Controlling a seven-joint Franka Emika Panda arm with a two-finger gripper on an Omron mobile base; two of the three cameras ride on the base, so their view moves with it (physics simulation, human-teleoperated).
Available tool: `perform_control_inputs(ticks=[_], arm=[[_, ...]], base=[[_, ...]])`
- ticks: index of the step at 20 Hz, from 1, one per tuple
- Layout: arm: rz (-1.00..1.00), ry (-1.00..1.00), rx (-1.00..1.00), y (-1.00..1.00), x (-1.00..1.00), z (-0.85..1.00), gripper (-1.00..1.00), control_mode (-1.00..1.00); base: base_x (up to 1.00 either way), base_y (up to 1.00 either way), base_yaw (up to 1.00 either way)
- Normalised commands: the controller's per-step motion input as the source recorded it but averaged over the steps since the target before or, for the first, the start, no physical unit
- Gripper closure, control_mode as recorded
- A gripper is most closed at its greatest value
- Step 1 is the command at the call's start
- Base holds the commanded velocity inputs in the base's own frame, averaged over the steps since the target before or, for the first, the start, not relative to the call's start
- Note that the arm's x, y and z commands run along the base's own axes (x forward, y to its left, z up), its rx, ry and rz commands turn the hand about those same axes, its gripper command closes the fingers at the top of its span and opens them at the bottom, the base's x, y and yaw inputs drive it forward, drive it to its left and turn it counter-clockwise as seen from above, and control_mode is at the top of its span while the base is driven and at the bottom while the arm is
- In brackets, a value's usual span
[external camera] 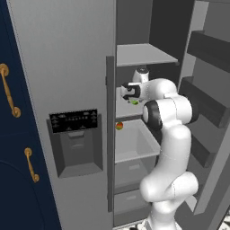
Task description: Grab a lemon wedge from the fridge and one ice cube from the ice bowl, and put them in the glass of lemonade.
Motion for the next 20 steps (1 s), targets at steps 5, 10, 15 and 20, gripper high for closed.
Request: perform_control_inputs(ticks=[5,10,15,20], arm=[[0.0,-0.1,-0.09,0.0,-0.42,-0.63,1.0,-1.0],[0.0,-0.14,-0.01,-0.02,-0.89,-0.05,1.0,-1.0],[0.0,-0.18,0.01,-0.1,-1.0,0.0,1.0,-1.0],[0.0,-0.11,0.0,-0.1,-1.0,0.06,1.0,-1.0]], base=[[0.0,0.0,0.0],[0.0,0.0,0.0],[0.0,0.0,0.0],[0.0,0.0,0.0]])
